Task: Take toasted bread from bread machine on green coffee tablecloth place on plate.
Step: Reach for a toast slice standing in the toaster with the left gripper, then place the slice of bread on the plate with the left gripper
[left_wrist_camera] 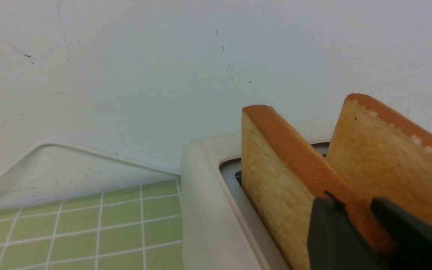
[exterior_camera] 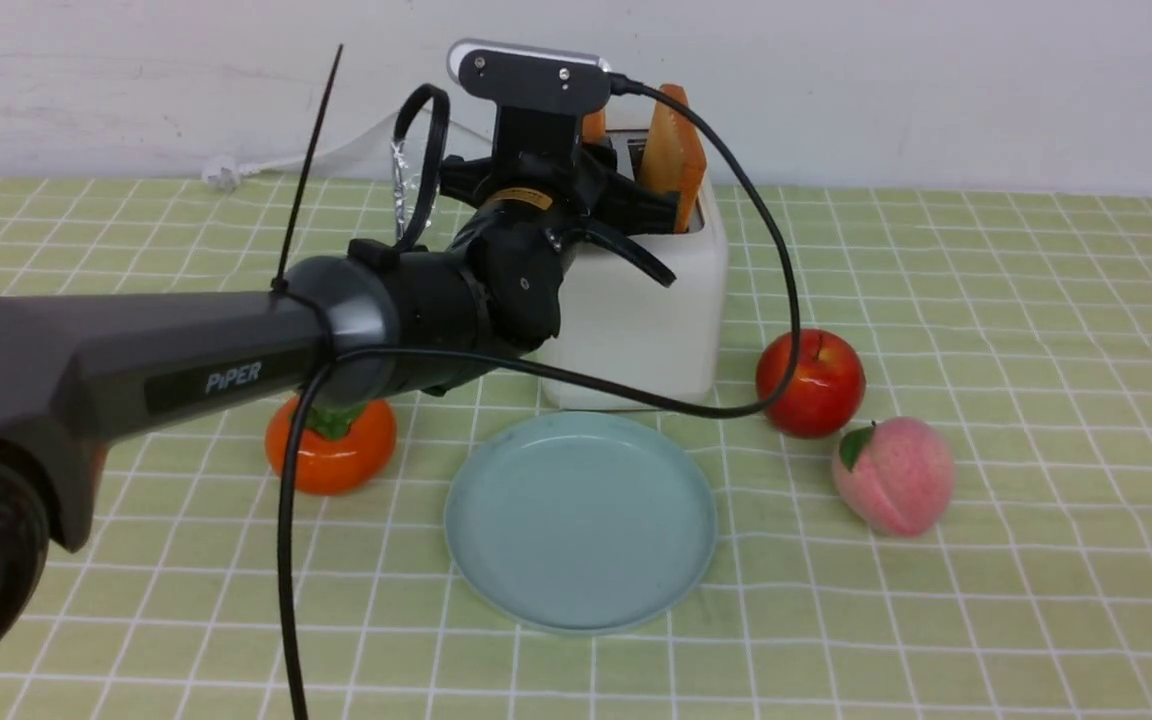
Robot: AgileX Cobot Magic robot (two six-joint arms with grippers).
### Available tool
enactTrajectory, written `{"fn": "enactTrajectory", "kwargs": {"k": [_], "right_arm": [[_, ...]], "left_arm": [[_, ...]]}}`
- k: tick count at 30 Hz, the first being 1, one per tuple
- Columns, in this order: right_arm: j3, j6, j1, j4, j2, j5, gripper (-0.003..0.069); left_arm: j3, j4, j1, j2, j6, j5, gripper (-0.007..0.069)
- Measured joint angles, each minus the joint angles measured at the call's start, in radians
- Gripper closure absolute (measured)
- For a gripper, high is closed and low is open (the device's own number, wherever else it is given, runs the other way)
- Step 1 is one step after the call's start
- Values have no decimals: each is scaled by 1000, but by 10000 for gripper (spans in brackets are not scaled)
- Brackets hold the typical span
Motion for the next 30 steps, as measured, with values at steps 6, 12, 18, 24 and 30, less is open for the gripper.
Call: {"fn": "enactTrajectory", "kwargs": {"k": [6, 12, 18, 24, 30], "right_arm": [[0, 0, 0, 0, 0, -5, 564], [0, 0, 0, 0, 0, -25, 564], [0, -9, 0, 0, 0, -27, 562], [0, -25, 0, 0, 0, -27, 569], [0, -25, 0, 4, 0, -25, 646]], "left_arm": [[1, -7, 0, -31, 0, 20, 526], [1, -7, 0, -138, 0, 16, 526], [1, -7, 2, -245, 0, 32, 526], [1, -83, 4, -397, 48, 326, 526], [1, -96, 5, -524, 27, 841, 526]]}}
